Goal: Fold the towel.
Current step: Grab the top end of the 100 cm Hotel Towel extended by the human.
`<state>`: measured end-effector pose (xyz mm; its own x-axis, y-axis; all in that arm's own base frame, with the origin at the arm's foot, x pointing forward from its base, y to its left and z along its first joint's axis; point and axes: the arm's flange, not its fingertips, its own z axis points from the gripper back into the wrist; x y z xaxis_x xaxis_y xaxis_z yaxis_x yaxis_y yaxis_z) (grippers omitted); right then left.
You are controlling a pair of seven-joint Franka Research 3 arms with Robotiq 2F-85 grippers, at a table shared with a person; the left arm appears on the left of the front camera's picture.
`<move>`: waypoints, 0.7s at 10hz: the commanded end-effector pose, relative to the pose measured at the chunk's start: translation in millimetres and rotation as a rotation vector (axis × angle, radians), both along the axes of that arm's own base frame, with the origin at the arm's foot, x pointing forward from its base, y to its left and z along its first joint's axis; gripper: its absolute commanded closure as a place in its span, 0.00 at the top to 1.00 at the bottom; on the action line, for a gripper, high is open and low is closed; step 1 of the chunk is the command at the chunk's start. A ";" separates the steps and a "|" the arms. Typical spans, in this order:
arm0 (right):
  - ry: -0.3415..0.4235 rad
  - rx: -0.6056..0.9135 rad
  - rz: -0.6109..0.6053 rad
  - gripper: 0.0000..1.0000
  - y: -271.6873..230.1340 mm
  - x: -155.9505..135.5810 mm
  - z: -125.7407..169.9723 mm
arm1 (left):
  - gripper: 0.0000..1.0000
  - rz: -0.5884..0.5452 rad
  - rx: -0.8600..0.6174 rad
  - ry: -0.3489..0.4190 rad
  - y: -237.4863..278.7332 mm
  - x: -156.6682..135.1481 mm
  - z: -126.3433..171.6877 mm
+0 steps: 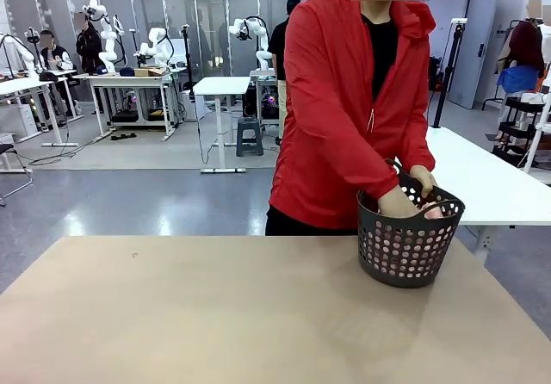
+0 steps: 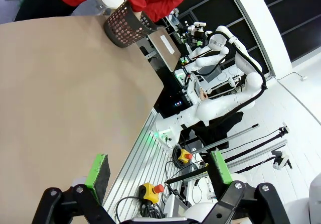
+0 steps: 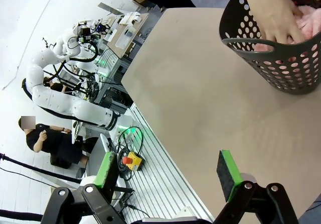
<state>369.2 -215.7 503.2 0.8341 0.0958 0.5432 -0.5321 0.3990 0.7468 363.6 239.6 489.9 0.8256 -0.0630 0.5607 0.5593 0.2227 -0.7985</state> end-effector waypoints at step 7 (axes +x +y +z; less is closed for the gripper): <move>-0.012 0.014 0.007 1.00 1.1 -0.6 -1.3 | 1.00 -0.014 -0.008 -0.006 0.8 -1.9 -0.6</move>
<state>369.1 -216.0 503.2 0.8342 0.0952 0.5431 -0.5318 0.3995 0.7467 363.7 239.6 489.9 0.8256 -0.0632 0.5607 0.5593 0.2226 -0.7985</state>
